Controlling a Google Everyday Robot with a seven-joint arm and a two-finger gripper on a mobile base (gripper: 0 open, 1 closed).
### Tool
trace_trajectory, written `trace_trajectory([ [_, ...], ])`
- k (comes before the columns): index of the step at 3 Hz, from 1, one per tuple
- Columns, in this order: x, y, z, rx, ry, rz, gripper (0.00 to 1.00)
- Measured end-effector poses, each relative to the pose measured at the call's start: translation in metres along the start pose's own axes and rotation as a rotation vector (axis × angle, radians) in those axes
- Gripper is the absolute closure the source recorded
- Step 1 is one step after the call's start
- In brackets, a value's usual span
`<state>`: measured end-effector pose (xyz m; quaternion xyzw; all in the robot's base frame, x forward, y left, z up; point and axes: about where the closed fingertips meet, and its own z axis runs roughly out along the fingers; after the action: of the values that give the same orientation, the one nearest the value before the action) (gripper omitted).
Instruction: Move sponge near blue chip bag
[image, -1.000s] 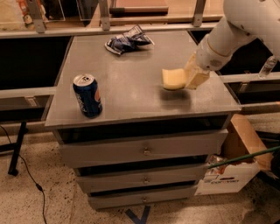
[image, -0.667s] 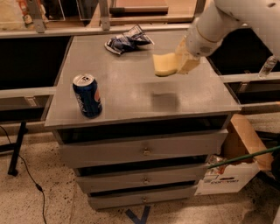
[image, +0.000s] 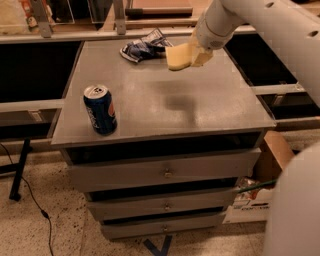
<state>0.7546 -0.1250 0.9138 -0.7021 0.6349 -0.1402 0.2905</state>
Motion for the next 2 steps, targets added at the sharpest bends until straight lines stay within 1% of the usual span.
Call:
trace_trajectory([
  [1,0.000,-0.032,0.023,0.071,0.001,-0.010,1.00],
  [2,-0.003,-0.053,0.038,0.129,-0.026,-0.017,1.00],
])
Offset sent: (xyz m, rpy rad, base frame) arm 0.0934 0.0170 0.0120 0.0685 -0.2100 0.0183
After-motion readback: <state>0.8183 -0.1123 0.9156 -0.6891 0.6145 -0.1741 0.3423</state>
